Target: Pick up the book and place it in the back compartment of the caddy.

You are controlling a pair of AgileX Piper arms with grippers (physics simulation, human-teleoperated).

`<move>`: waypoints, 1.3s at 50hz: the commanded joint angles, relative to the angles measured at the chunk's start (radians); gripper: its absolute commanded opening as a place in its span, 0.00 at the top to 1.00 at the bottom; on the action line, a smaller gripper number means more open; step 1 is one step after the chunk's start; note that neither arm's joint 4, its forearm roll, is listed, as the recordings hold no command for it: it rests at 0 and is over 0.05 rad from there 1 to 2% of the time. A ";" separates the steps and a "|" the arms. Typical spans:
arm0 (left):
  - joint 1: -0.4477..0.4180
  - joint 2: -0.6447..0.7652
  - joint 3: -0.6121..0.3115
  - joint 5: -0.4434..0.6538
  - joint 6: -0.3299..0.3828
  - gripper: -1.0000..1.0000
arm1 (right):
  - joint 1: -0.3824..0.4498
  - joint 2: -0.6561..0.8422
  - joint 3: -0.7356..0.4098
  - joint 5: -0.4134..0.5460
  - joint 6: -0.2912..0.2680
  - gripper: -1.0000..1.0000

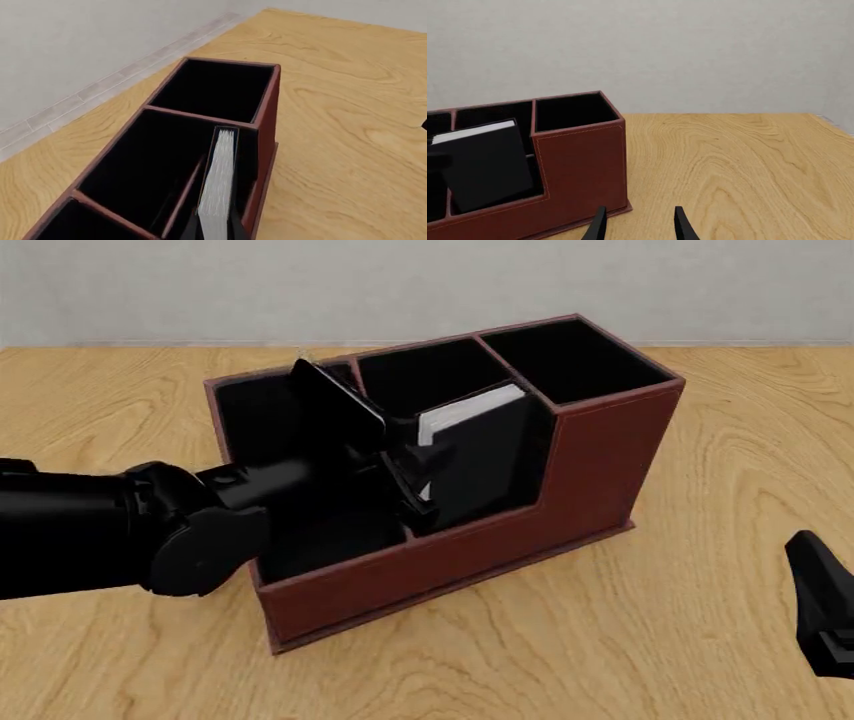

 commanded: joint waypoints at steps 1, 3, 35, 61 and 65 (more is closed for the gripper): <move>0.018 0.031 0.004 -0.025 0.008 1.00 | 0.000 0.000 0.000 0.000 0.000 0.00; 0.022 0.032 0.006 -0.027 0.008 1.00 | 0.000 0.000 0.000 0.000 0.000 0.00; 0.018 0.044 0.015 -0.033 -0.004 0.00 | 0.000 0.000 0.000 0.000 0.000 0.00; 0.010 -0.057 0.055 -0.003 -0.014 0.00 | 0.000 0.000 0.000 0.000 0.000 0.00; 0.011 -0.088 0.069 0.006 -0.021 0.00 | 0.000 0.000 0.000 0.000 0.000 0.00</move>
